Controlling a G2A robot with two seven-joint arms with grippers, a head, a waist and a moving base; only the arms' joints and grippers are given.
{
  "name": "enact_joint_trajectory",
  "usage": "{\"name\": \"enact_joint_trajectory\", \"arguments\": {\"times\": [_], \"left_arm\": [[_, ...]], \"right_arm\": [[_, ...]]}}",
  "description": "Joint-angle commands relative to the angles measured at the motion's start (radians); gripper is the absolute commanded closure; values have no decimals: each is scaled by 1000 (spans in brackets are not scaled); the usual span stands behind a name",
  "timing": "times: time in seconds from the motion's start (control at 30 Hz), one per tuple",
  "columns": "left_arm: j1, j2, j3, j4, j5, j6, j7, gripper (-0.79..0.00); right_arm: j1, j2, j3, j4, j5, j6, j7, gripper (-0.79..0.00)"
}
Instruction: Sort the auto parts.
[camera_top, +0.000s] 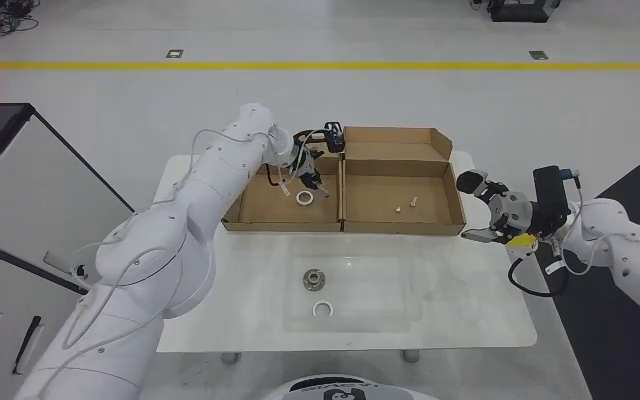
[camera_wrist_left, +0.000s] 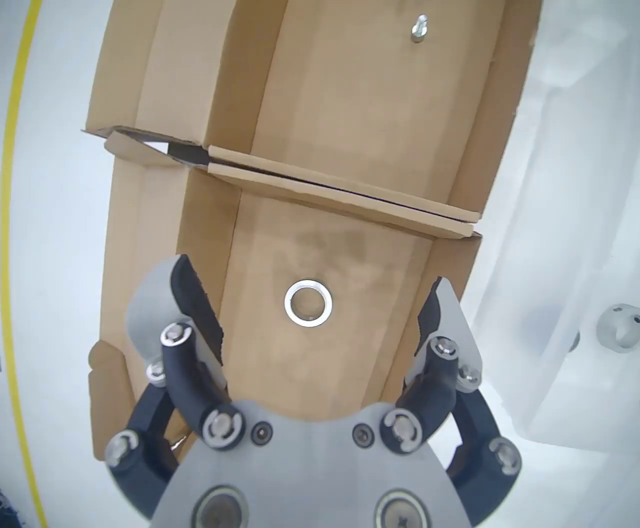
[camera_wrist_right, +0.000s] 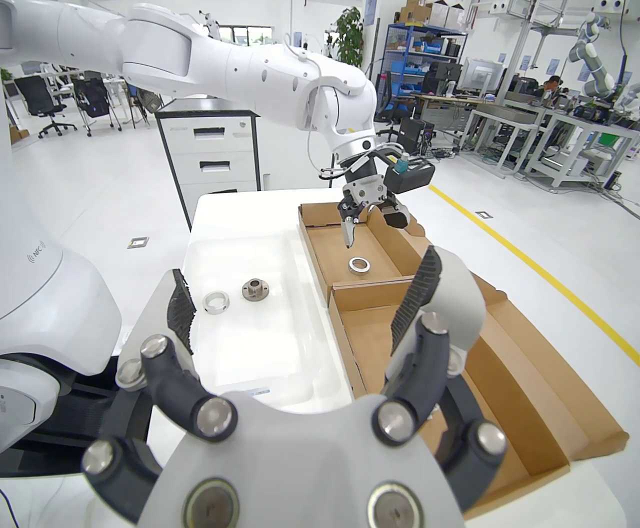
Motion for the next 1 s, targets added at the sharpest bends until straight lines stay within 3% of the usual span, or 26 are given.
{"name": "enact_joint_trajectory", "arguments": {"times": [0.0,0.2,0.43,0.97], "left_arm": [[4,7,-5,-34,-15,-6,-33,-785],[20,46,-21,-158,-82,-6,-155,-785],[40,116,-67,-327,-155,16,-286,-785],[224,339,-258,-925,-254,239,-613,-785]], "right_arm": [[0,0,0,0,0,0,-1,-785],[0,0,0,0,0,0,-1,-785],[0,0,0,0,0,0,-1,-785],[0,0,0,0,0,0,-1,-785]]}}
